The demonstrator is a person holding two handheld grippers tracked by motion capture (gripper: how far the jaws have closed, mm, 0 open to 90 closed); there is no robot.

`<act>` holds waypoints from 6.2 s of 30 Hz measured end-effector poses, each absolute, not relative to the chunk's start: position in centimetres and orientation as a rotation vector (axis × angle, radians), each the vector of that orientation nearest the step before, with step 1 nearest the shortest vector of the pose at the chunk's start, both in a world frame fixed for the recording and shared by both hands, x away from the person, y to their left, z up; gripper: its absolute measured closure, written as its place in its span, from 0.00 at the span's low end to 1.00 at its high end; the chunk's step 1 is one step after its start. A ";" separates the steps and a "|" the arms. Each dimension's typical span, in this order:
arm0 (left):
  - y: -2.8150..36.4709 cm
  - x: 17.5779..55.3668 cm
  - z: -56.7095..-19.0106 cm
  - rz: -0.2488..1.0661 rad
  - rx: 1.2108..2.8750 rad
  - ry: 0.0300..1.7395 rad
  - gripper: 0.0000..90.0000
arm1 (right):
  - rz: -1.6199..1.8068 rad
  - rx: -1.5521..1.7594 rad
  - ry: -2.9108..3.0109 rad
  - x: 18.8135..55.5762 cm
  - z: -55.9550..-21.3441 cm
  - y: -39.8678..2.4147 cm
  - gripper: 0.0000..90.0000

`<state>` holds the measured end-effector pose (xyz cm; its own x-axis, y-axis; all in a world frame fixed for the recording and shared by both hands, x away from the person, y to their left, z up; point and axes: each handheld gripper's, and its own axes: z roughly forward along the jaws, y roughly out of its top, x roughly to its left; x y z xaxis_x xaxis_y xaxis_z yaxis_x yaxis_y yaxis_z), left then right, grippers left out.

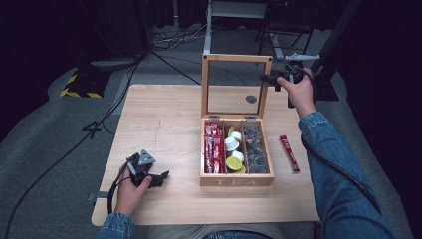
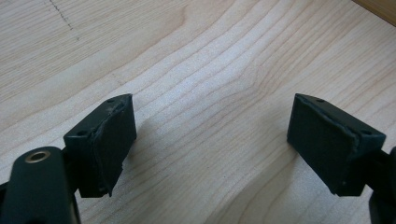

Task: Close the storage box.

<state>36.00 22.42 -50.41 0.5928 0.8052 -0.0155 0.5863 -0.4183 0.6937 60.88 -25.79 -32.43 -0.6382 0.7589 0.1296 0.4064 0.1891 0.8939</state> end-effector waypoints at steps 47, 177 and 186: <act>22.5 35.9 -50.4 0.415 2.163 1.087 0.17 | 1.381 0.975 2.213 53.4 -29.1 -26.1 0.59; 22.4 35.9 -50.4 0.414 2.164 1.087 0.16 | 0.979 0.760 2.629 35.7 -41.7 -26.8 0.48; 22.3 36.1 -50.4 0.411 2.168 1.083 0.15 | 1.063 0.793 2.603 35.1 -41.9 -27.1 0.40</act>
<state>36.11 22.30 -50.40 0.6060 0.7953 -0.0167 0.5843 -0.4308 0.6878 35.11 -27.07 -41.85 -0.8304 0.5572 0.0006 0.3983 0.5927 0.7001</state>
